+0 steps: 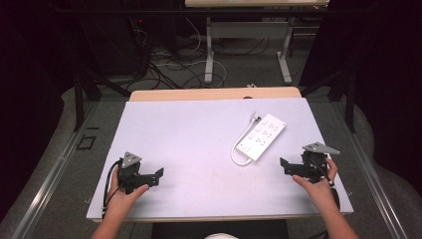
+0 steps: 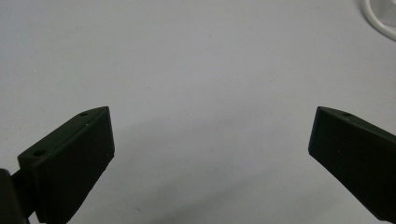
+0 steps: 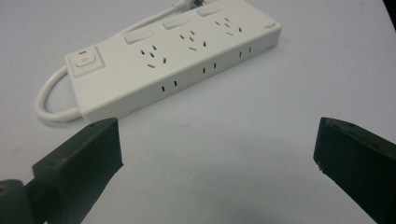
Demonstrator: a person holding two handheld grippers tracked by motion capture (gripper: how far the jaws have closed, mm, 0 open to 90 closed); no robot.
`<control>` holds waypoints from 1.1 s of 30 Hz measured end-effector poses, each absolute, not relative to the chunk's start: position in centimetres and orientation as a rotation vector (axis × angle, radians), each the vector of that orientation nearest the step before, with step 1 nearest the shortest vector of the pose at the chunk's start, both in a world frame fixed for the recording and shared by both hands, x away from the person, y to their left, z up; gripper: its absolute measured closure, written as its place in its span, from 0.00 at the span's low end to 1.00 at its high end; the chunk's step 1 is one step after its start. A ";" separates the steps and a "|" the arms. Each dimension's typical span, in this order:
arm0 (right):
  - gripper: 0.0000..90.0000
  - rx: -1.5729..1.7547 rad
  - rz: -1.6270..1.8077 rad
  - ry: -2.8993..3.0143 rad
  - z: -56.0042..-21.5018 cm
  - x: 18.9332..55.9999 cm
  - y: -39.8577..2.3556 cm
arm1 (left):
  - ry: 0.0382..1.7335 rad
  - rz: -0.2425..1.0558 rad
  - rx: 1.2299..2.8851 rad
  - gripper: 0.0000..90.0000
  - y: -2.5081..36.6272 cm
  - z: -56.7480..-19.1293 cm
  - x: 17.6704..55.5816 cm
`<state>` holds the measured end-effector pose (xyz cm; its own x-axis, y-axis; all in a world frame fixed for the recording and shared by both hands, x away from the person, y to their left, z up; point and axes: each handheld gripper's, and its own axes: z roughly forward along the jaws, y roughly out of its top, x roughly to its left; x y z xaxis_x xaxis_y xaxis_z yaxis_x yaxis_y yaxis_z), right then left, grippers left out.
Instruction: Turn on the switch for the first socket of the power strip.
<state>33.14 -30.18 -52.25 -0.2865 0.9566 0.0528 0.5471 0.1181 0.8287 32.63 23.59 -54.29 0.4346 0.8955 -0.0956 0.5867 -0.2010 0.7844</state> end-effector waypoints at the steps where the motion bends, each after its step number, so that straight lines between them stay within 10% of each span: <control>1: 0.01 1.436 1.056 1.897 -52.1 33.0 -30.2 | 1.254 0.503 1.885 0.00 23.6 -54.2 32.6; 33: 0.08 1.384 1.077 2.013 -49.7 33.4 -28.2 | 1.253 0.519 1.875 0.01 23.7 -52.5 31.8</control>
